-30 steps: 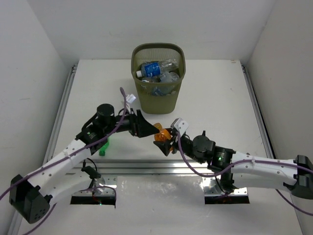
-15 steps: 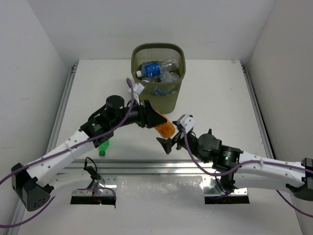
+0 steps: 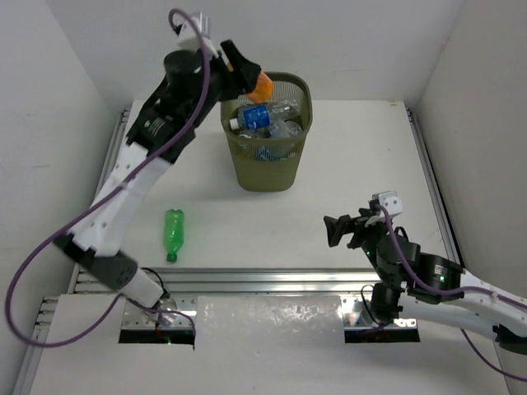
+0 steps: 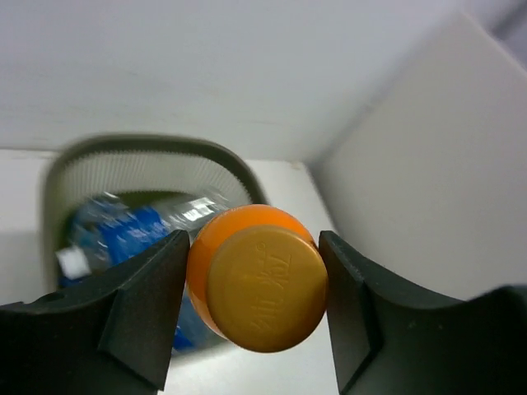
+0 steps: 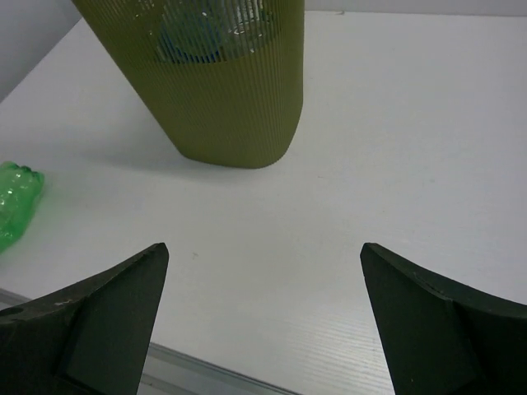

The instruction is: Put the plastic bottles in the bin

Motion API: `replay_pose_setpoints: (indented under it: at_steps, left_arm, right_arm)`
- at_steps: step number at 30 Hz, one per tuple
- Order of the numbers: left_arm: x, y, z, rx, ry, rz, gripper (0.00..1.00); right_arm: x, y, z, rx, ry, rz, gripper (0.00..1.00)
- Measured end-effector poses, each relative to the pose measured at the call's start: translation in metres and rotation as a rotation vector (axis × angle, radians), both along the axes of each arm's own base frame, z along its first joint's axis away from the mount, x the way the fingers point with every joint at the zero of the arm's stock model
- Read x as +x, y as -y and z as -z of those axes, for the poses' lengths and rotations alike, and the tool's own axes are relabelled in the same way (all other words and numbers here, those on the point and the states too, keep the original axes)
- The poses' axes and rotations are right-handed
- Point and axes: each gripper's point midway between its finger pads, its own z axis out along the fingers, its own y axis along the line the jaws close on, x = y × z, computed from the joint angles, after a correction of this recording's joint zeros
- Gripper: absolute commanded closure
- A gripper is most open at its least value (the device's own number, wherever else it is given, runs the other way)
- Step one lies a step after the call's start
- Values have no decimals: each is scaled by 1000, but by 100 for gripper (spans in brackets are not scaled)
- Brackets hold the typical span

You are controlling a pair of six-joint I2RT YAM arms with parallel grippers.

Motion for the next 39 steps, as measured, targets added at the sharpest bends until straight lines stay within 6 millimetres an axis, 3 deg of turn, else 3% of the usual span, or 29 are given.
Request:
replay_pose_setpoints:
  at_steps: [1, 2, 6, 10, 13, 15, 18, 22, 25, 27, 28, 29, 31, 34, 36, 37, 39]
  left_arm:
    - [19, -2, 4, 17, -11, -38, 7]
    - [38, -4, 12, 39, -29, -68, 0]
    - [98, -10, 65, 157, -160, -164, 0]
    - [106, -44, 110, 237, -290, -243, 0]
    - [81, -105, 122, 261, -352, -384, 0]
    - [46, -152, 126, 253, -372, -511, 0]
    - [-17, -206, 144, 205, -386, -647, 0]
    - [-65, -243, 202, 178, -476, -752, 0]
    - [-68, -244, 260, 177, -586, -746, 0]
    - [-69, -236, 307, 178, -680, -714, 0]
    - [-71, -232, 340, 191, -757, -696, 0]
    - [-81, -229, 372, 208, -841, -682, 0]
    - [-106, -228, 416, 233, -967, -682, 0]
    - [-129, -230, 442, 239, -1040, -703, 0]
    - [-127, -229, 445, 223, -1030, -708, 2]
    - [-124, -229, 446, 213, -1018, -709, 10]
    - [-116, -226, 449, 191, -1000, -706, 17]
  right_arm:
    - [-1, 3, -2, 8, -2, 5, 1]
    - [-1, 5, -2, 8, -4, 9, 1]
    - [-2, 7, 5, -38, -27, 13, 1]
    - [-2, 1, 17, -106, -57, -2, 1]
    - [-2, -5, 24, -140, -74, -19, 1]
    - [-2, -9, 27, -153, -82, -35, 1]
    - [-2, -16, 30, -167, -88, -60, 1]
    - [-3, -28, 34, -177, -103, -103, 1]
    - [-4, -38, 37, -177, -109, -136, 1]
    - [-4, -43, 40, -179, -116, -158, 1]
    - [-5, -46, 42, -180, -120, -170, 1]
    - [-6, -48, 44, -181, -124, -180, 1]
    - [-7, -52, 49, -183, -130, -198, 1]
    - [-8, -54, 57, -195, -142, -213, 1]
    - [-9, -55, 60, -199, -147, -223, 1]
    - [-10, -55, 61, -200, -147, -226, 1]
    - [-10, -56, 63, -202, -148, -233, 1]
